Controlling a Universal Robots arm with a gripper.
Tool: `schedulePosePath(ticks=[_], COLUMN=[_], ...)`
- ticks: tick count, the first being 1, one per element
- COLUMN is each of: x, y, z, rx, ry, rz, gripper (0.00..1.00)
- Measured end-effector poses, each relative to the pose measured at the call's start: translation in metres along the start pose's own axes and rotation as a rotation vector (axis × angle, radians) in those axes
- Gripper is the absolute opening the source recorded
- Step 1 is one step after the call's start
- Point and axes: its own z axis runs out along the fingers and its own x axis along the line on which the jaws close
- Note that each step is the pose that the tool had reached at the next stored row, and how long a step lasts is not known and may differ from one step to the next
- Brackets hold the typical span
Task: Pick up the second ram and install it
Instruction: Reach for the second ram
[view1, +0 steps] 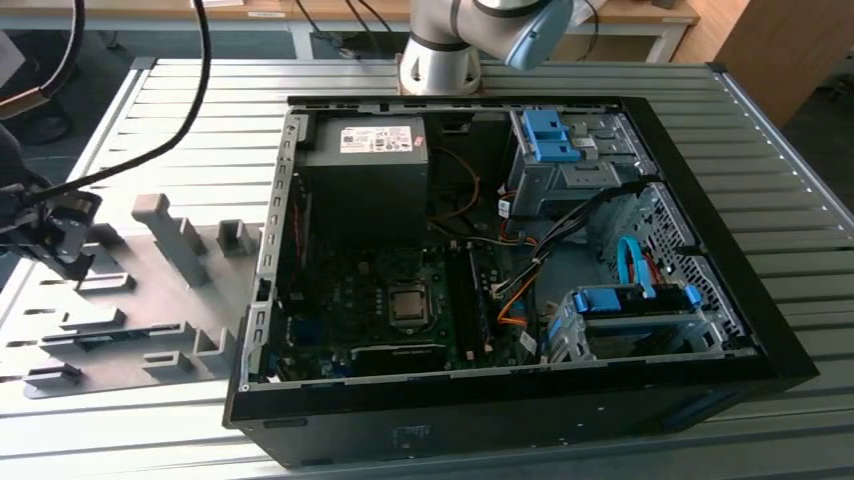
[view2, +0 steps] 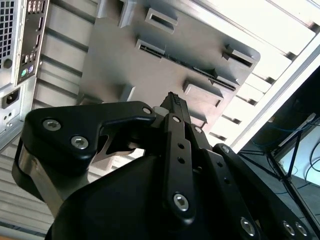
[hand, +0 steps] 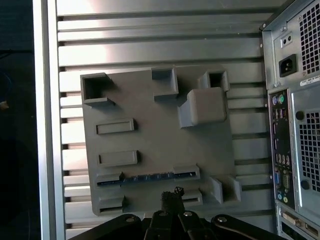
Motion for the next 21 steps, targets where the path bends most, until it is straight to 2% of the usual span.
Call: schedulePosePath(ticks=[10, 21], x=[0.0016, 0.0027], y=[-0.0015, -0.0038], z=[0.0187, 0.0330], rx=[0.0001, 0.0001], ry=[0.0006, 0.0007], rz=[0.000, 0.000], gripper=[0.10, 0.10])
